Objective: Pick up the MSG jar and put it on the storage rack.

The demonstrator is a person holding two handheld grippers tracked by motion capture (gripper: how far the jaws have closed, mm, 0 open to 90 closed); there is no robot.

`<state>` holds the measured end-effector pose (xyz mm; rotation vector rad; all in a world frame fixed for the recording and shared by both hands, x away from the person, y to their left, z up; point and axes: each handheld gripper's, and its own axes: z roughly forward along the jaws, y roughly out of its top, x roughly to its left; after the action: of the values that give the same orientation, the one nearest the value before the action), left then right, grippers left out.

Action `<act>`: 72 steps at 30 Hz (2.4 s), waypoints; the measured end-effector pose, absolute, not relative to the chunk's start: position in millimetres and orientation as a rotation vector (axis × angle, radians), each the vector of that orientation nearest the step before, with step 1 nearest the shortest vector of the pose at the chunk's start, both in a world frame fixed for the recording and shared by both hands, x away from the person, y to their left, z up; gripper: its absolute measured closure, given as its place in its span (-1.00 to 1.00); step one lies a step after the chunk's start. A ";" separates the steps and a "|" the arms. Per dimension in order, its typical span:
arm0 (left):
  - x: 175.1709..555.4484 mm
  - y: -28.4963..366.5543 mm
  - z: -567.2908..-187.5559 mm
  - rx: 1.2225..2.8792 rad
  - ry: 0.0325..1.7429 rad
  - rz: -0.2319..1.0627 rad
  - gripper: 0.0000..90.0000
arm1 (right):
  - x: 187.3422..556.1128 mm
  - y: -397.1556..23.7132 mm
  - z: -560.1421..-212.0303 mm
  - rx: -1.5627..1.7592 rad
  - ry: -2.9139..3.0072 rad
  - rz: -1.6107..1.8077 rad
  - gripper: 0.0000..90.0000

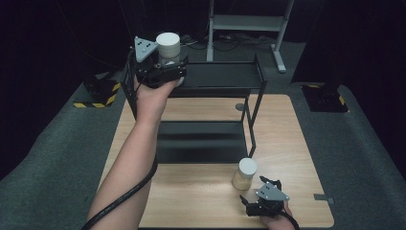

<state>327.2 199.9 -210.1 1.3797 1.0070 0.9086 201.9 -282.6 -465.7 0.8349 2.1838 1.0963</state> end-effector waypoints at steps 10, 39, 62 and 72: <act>308.7 197.0 -214.8 1.409 0.993 0.935 -0.99 | 201.8 -282.7 -465.9 0.829 2.185 1.097 -1.00; 250.8 215.2 -264.4 1.477 1.013 0.886 -0.99 | 201.6 -280.2 -465.5 0.812 2.190 1.078 -1.00; 228.4 221.0 -342.6 1.602 1.023 0.800 -0.99 | 201.2 -278.8 -465.2 0.810 2.192 1.069 -1.00; 216.1 221.0 -385.5 1.692 1.028 0.739 -0.99 | 200.8 -278.1 -465.2 0.805 2.192 1.065 -1.00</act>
<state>216.1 221.0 -385.5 1.6922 1.0276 0.7390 200.8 -278.1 -465.2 0.8055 2.1921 1.0649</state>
